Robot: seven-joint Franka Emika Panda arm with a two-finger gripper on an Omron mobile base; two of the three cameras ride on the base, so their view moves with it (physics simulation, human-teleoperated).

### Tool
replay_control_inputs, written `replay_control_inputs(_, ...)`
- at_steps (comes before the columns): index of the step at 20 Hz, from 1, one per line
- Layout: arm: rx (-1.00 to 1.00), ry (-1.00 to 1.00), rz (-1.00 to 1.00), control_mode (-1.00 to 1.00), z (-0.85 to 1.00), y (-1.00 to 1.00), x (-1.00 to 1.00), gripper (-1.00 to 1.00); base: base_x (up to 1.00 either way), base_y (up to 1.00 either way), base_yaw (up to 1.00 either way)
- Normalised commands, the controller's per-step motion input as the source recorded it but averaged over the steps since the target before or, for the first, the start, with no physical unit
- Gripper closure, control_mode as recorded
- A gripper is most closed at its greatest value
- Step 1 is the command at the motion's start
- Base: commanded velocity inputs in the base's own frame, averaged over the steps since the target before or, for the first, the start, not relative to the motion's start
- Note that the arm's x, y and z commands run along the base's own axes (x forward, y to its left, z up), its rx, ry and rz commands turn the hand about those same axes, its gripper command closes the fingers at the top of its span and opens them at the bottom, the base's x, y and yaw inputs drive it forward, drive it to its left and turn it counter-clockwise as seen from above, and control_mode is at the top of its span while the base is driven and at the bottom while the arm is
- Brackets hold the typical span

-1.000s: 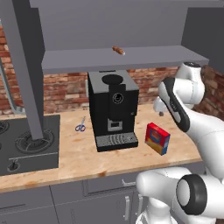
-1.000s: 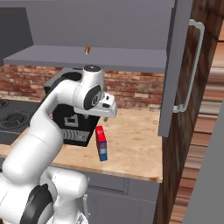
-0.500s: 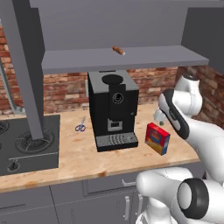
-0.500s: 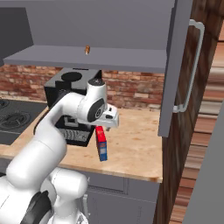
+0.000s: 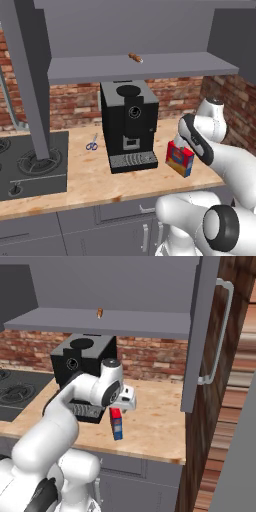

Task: Pick the boxed food and yogurt from the counter and place them in the cabinets closest to them.

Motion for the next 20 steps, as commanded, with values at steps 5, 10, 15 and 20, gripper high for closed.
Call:
replay_control_inputs(5, 0.01, -0.05, 0.06, -1.0, -0.28, -0.05, 0.18, -1.0, 0.0, 0.0, 0.0)
replay_control_inputs(10, 0.01, -0.06, 0.08, -1.0, -0.24, -0.07, 0.21, -1.0, 0.0, 0.0, 0.0)
replay_control_inputs(15, 0.0, -0.04, 0.08, -1.0, -0.23, -0.06, 0.2, -1.0, 0.0, 0.0, 0.0)
replay_control_inputs(20, 0.0, -0.01, 0.07, -1.0, -0.27, -0.05, 0.1, -1.0, 0.0, 0.0, 0.0)
